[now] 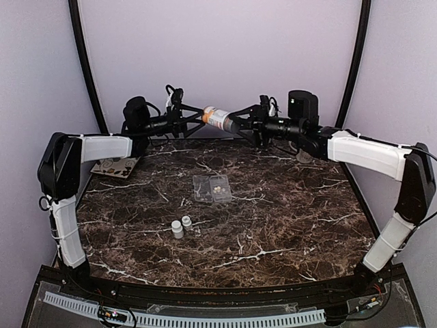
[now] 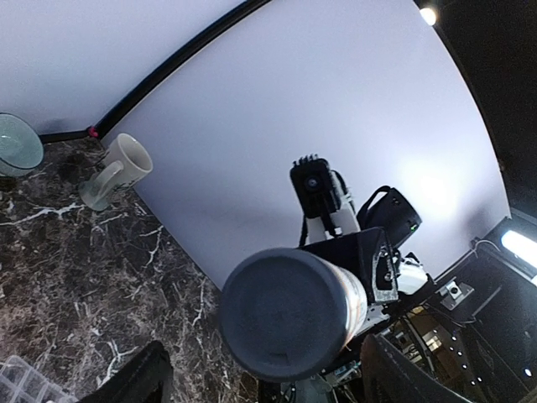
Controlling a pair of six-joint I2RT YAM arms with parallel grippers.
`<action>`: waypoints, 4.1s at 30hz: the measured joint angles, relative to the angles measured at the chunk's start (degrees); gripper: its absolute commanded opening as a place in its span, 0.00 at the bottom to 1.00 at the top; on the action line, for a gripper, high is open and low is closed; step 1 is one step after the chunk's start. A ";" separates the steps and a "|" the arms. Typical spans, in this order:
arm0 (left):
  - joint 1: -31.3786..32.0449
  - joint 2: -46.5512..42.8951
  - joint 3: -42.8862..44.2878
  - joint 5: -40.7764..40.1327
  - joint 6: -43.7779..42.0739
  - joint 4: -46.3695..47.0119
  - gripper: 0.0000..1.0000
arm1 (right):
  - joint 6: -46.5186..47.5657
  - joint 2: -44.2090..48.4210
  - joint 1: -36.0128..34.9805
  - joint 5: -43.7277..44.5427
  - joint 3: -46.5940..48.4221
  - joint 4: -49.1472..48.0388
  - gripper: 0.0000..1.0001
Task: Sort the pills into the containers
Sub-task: Pass from the left arm to the right, then place the pill bottle at the center of the board.
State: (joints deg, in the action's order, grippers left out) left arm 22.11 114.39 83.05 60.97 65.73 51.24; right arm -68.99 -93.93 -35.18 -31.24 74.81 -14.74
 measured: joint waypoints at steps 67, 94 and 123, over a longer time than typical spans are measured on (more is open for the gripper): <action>2.16 -27.85 -16.50 -44.76 -47.36 -58.36 0.79 | 47.65 -15.69 8.74 30.32 19.32 95.41 0.47; 2.16 -25.99 -14.08 -46.88 -47.50 -58.36 0.79 | 48.28 -15.37 9.11 33.20 21.05 90.20 0.85; 2.16 -35.80 -25.38 -53.51 -44.44 -54.97 0.94 | 56.06 5.44 0.55 49.05 -4.83 13.81 0.78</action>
State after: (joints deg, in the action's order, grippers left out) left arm 24.27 78.59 57.67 7.46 21.30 -3.73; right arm -12.93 -88.49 -34.63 17.80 69.97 -0.93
